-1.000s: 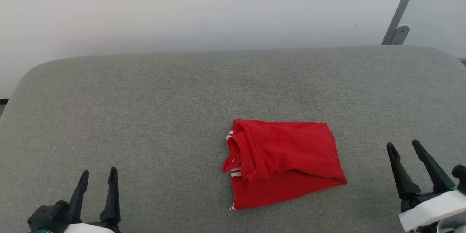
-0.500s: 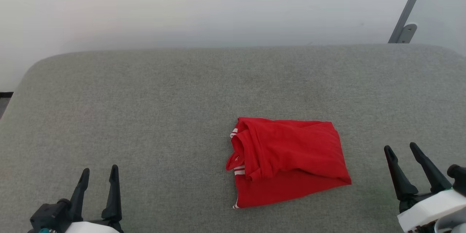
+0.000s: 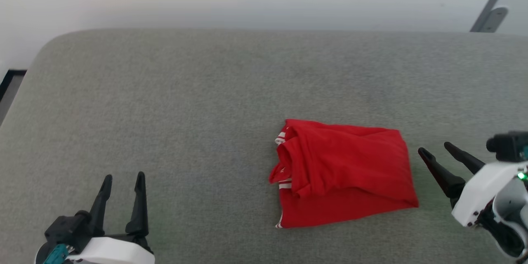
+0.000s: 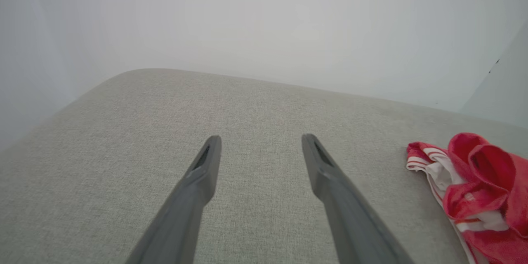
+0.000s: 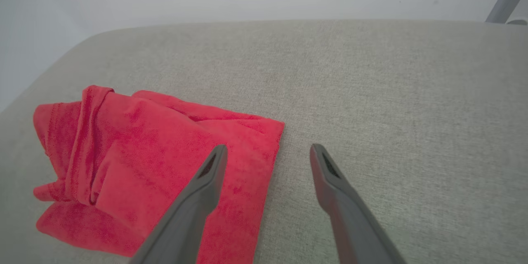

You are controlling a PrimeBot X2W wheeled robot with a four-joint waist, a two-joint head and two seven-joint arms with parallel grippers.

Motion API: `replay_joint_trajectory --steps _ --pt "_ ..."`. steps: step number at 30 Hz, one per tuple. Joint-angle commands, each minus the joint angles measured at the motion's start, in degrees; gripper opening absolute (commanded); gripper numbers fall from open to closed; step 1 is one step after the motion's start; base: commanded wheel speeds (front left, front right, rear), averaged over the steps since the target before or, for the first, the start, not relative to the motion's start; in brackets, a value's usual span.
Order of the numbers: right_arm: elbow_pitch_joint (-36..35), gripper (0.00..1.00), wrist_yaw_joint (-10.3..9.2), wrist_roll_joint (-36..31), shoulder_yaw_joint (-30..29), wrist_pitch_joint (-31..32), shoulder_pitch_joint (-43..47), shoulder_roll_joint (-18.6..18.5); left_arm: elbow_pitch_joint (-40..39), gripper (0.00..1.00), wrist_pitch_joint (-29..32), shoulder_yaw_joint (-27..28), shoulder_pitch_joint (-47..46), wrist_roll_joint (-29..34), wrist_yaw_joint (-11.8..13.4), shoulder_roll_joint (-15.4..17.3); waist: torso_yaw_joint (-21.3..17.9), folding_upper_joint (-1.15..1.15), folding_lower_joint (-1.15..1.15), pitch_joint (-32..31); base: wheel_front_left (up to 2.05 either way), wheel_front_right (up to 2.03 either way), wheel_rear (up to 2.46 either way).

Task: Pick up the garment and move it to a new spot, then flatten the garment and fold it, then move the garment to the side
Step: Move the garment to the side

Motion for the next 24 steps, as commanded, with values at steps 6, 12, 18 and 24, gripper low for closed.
replay_joint_trajectory --steps 6,12,18,24 --pt "0.5 1.0 0.0 5.0 3.1 12.7 -4.2 -3.6 0.7 1.0 -0.3 -1.5 -2.0 -0.6 -0.2 -0.4 2.7 0.0 0.0 2.6 0.0 0.0 0.0" --pt "1.4 1.0 0.0 7.4 4.5 24.8 -6.9 -4.8 1.4 1.0 -0.3 -2.6 -3.4 -1.1 -0.2 -0.6 4.1 0.0 0.0 4.3 0.0 0.0 0.0" --pt "3.3 1.0 0.0 7.5 5.7 33.1 -9.2 -3.9 1.9 1.0 -0.3 -3.5 -4.7 -1.3 -0.2 -0.8 5.0 0.0 0.0 5.8 0.0 0.0 0.0" --pt "7.6 1.0 0.01 8.0 7.5 42.2 -10.8 0.5 3.1 1.0 -0.3 -4.9 -6.5 -1.8 -0.2 -0.8 5.8 0.0 0.0 7.2 0.0 0.0 0.0"
